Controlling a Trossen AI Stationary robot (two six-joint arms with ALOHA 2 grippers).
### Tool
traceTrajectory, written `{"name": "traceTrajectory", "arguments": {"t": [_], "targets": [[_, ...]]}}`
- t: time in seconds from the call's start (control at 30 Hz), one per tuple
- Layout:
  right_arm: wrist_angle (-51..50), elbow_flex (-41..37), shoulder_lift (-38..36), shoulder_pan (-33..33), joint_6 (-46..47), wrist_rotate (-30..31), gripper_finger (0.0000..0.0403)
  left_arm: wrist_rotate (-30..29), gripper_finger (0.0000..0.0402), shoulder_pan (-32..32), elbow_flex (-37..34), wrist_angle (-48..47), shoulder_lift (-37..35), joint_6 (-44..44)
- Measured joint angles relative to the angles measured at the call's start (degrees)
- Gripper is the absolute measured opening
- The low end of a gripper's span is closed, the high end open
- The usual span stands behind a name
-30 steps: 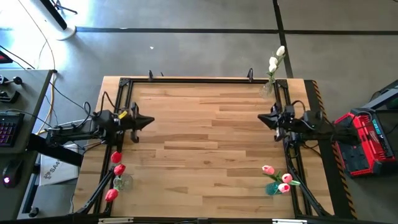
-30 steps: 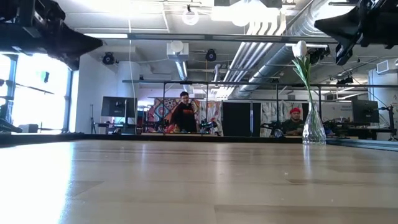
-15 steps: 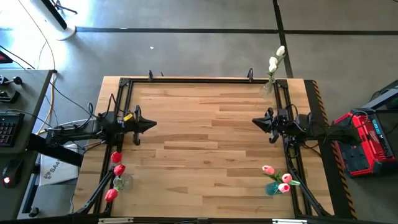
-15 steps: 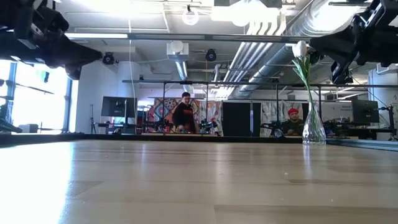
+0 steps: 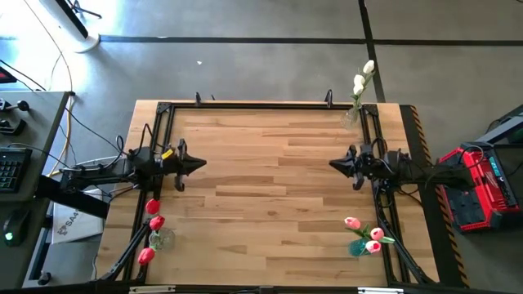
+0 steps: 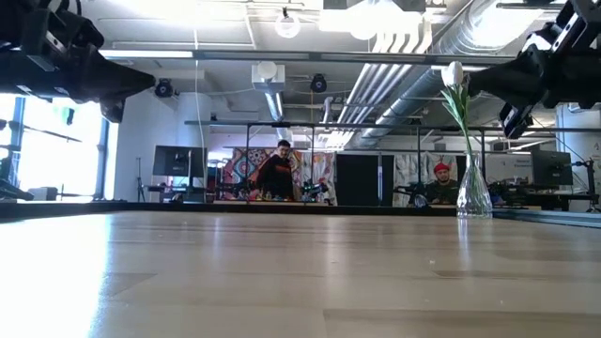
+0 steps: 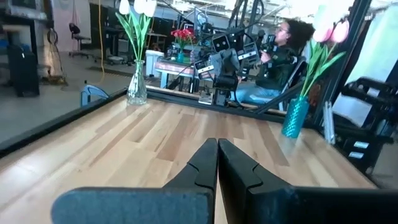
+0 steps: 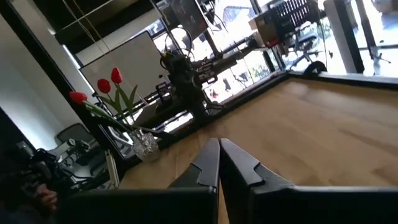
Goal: Sort flowers into vase by color
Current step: Return to Home Position
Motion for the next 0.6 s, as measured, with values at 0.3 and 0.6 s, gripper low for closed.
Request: {"name": "traceTrajectory", "arguments": {"t": [0.3,0.6], "targets": [[-2.37,-0.02,0.02,0.00,0.25,0.02,0.0000,-0.11,0.0000,0.00,0.00,0.00,0.00,-2.14],[-2.36,-0.02,0.02,0.00,0.28,0.02,0.0000,-0.11,0.0000,0.00,0.00,0.00,0.00,-2.16]]}}
